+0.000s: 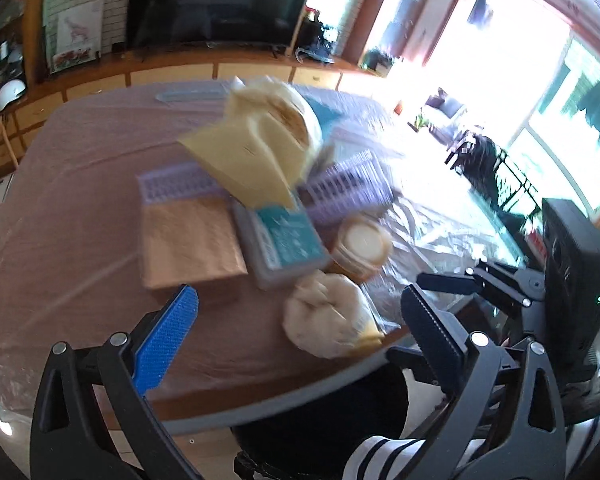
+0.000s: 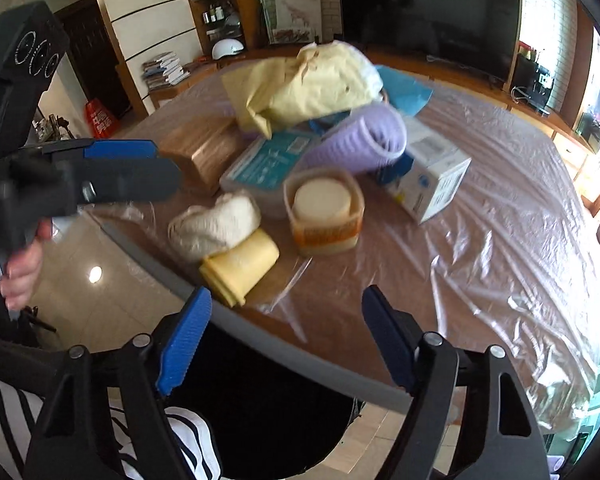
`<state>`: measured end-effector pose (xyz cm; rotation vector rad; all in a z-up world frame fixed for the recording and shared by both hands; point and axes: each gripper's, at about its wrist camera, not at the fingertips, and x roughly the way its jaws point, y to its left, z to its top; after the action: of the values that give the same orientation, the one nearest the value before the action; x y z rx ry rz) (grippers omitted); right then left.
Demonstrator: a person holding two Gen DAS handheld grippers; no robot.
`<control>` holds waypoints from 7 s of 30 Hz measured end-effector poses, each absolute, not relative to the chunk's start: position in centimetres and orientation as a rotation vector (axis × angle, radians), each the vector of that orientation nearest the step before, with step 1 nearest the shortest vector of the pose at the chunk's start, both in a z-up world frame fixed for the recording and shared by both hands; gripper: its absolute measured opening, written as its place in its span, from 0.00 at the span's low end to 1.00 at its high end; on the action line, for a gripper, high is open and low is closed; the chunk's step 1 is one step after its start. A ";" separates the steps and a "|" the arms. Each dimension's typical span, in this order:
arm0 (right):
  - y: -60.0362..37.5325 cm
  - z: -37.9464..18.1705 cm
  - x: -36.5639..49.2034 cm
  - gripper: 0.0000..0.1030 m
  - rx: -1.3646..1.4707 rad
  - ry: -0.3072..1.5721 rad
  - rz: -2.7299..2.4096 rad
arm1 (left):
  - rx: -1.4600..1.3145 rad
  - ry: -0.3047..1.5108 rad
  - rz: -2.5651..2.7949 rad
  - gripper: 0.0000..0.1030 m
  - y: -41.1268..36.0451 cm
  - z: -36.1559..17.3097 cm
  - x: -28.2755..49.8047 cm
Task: Collect trash
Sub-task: 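Move both tools toward the pile of trash on the table, then grasp the yellow cup with the right tool while the left tool grasps the cloth bundle, then carry the cloth bundle and yellow cup with both tools over the black bin, then open both tools to drop the bundle and cup into the bin, then grasp the cardboard box with the left tool while the right tool grasps the cream cup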
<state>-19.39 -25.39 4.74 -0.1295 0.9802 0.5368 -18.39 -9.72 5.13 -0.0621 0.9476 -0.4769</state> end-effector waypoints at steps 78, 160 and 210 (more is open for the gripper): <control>-22.0 5.0 -16.5 0.28 0.339 1.010 0.423 | -0.100 0.931 -0.669 0.52 -4.3 5.7 -18.3; -24.2 -3.6 -25.1 0.28 0.149 1.206 0.423 | 0.162 1.110 -0.537 0.52 -13.1 -3.9 -26.3; -22.8 4.6 -16.1 0.89 -0.071 0.911 0.342 | 0.086 0.898 -0.270 0.98 -6.9 3.4 -15.5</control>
<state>-16.07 -22.80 4.63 -0.0710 0.9112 0.3420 -15.47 -6.87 3.40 0.0859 0.8982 -0.2697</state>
